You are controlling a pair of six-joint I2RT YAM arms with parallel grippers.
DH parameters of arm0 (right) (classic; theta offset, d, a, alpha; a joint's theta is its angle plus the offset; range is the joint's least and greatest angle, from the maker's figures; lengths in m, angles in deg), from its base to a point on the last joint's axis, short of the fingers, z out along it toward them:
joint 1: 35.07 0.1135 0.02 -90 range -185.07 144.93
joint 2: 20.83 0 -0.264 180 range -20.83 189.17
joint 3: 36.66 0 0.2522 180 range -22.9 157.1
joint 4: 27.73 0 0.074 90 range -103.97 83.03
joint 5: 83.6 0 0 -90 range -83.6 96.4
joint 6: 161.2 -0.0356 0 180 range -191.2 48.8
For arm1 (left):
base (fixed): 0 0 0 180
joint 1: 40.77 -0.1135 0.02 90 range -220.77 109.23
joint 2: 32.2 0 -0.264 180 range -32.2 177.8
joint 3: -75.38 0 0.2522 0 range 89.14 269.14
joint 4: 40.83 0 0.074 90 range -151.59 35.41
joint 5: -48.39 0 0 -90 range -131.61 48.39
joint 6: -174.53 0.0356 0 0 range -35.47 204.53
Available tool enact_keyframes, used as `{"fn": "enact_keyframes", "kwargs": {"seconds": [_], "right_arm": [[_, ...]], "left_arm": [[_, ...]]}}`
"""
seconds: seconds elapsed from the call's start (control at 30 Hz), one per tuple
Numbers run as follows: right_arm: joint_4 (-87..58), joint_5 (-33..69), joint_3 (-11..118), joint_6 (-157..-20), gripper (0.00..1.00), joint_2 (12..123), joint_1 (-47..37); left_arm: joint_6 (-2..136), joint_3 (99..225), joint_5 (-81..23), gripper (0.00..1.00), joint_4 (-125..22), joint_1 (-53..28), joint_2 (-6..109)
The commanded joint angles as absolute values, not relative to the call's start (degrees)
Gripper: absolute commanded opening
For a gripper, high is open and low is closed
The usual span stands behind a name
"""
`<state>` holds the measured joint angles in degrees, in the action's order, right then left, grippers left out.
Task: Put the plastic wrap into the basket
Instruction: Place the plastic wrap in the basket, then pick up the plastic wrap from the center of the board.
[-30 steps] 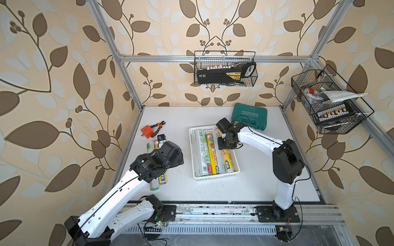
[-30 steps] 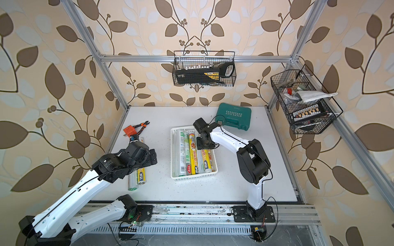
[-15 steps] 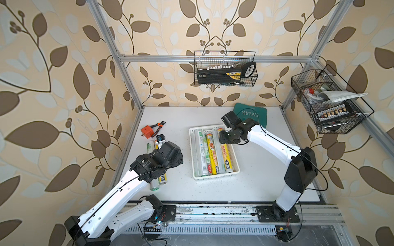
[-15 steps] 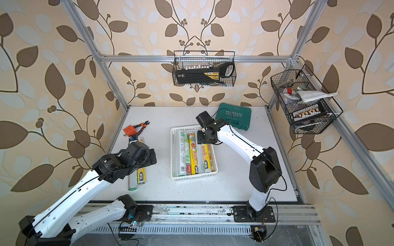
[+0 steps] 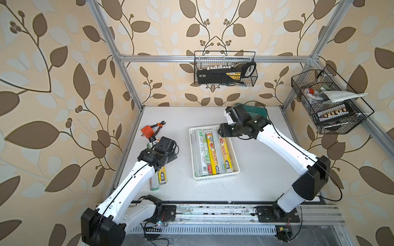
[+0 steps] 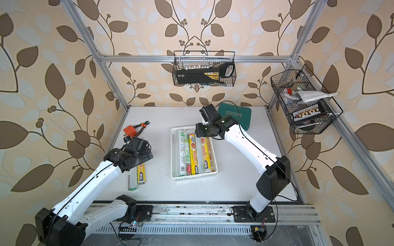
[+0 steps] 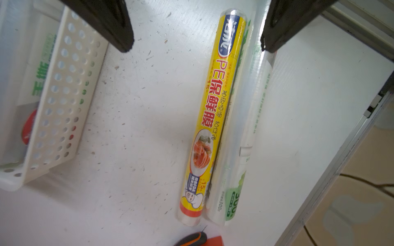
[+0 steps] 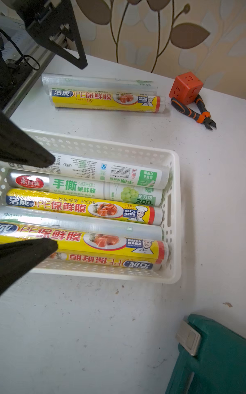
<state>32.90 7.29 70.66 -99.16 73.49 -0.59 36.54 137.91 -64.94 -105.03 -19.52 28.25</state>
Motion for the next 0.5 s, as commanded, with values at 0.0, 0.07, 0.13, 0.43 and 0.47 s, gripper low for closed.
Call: {"fn": "enact_keyframes", "kwargs": {"seconds": [0.0,0.07,0.13,0.43,0.47], "right_arm": [[30.36,8.46,71.77,-97.50,0.57,72.08,-0.88],[28.95,8.67,69.98,-96.59,0.57,71.21,-0.93],[27.86,8.48,67.77,-95.40,0.58,70.13,-1.12],[20.25,9.33,56.60,-93.34,0.57,63.38,-1.88],[19.30,9.56,55.60,-93.24,0.58,62.89,-1.90]], "left_arm": [[37.94,136.58,-61.03,0.99,-99.36,-22.66,31.20],[38.67,134.82,-59.91,0.99,-96.46,-24.30,32.55],[39.28,132.92,-58.11,0.99,-93.09,-26.58,34.35],[41.60,131.26,-54.39,0.99,-87.20,-30.66,42.03],[41.85,131.30,-54.14,0.99,-86.95,-30.75,42.38]]}}
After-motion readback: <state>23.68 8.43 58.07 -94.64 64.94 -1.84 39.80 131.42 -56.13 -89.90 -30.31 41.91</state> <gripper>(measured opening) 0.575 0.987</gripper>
